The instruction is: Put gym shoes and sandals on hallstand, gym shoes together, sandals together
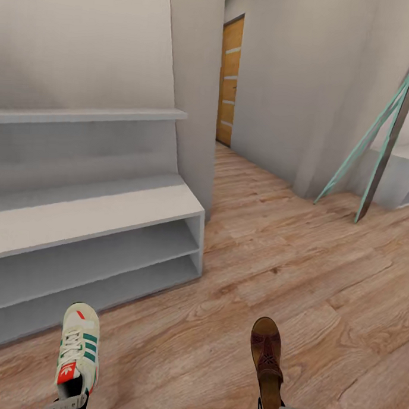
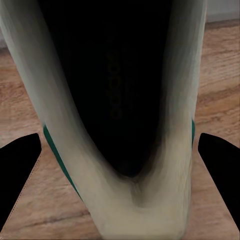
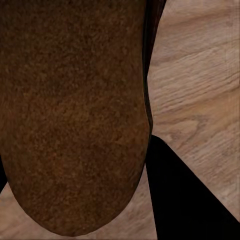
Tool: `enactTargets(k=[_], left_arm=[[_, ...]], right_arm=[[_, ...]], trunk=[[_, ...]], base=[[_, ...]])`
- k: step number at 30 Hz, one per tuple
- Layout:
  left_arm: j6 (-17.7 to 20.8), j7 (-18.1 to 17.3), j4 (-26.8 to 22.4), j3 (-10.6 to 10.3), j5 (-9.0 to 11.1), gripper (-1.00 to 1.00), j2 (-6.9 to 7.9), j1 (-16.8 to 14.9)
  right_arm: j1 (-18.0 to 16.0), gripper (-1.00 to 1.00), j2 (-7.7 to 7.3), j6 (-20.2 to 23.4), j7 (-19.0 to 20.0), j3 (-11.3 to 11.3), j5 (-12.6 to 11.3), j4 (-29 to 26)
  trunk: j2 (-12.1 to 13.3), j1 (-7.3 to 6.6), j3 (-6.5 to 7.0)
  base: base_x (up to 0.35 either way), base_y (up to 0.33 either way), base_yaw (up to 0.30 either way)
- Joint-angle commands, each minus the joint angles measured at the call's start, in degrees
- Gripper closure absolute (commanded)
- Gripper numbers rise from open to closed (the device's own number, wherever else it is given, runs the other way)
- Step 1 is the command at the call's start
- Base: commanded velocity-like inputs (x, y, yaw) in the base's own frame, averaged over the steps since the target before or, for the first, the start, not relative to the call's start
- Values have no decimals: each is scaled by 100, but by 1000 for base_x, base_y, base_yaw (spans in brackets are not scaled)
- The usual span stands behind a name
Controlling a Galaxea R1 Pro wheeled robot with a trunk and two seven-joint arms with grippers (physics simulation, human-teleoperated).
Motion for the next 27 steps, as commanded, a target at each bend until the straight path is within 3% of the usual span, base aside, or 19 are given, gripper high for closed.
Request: enactTargets(k=[1, 23, 27], left_arm=[[-7, -56, 5, 11, 59, 100, -1, -4], [-5, -56, 12, 5, 51, 100, -1, -8], [-8, -56, 6, 3, 51, 100, -8, -9]], right_arm=[[-2, 100, -2, -2, -45, 14, 32, 1], [-2, 100, -2, -2, -45, 18, 32, 9], [-2, 100, -2, -2, -45, 14, 32, 9]], trunk=[[-2, -1, -4], [-2, -1, -4], [-2, -1, -4]], base=[[16, -10, 281], [2, -3, 281], [0, -203, 281]])
